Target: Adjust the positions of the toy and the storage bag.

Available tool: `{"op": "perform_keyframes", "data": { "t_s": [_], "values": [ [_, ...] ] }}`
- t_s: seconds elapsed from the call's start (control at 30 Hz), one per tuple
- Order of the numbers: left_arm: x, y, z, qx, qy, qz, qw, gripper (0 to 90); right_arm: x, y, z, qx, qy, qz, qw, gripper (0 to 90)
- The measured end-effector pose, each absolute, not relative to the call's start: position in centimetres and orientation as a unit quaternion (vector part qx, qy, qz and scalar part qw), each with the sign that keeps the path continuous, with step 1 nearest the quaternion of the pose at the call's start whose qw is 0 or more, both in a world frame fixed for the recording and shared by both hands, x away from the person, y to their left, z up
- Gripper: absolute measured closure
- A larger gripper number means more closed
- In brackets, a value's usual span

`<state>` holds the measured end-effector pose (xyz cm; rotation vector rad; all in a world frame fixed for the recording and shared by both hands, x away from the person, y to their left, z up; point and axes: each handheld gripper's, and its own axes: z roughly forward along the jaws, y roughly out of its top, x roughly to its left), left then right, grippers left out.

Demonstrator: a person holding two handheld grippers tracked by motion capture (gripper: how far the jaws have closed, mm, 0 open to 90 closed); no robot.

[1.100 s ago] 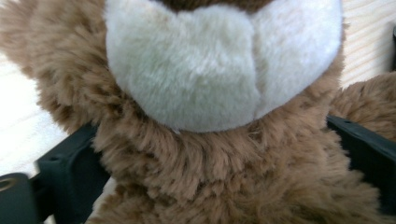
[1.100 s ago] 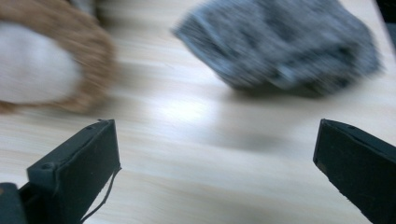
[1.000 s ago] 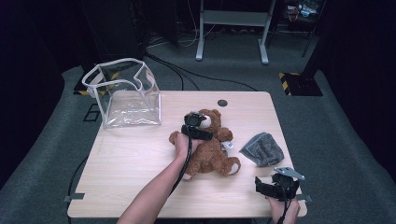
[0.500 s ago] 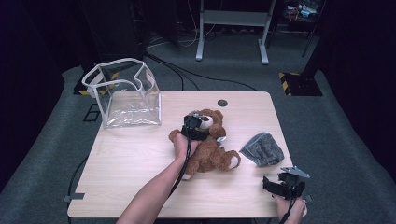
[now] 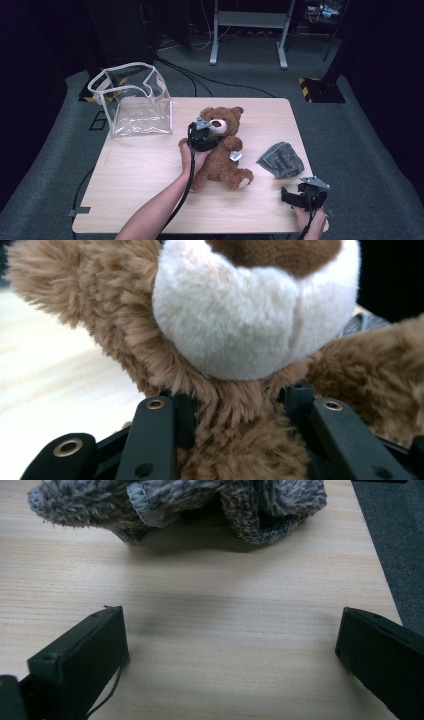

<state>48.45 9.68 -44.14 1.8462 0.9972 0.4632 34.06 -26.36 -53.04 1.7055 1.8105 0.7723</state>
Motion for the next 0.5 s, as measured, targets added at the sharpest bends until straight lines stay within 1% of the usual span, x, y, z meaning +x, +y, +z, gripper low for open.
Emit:
{"op": "perform_keyframes", "data": {
  "t_s": [0.13, 0.23, 0.5],
  "values": [
    [47.8, 10.3, -43.5, 0.746, 0.400, 0.200, 0.493, 61.7, 34.1, -26.3, -53.0, 0.634, 0.667, 0.287, 0.266, 0.0],
    [47.3, 11.6, -42.8, 0.736, 0.396, 0.211, 0.507, 61.7, 34.1, -26.3, -53.1, 0.634, 0.667, 0.287, 0.266, 0.0],
    [46.5, 13.7, -41.5, 0.727, 0.388, 0.221, 0.522, 61.7, 34.1, -26.3, -53.1, 0.633, 0.668, 0.287, 0.266, 0.0]
  ]
}}
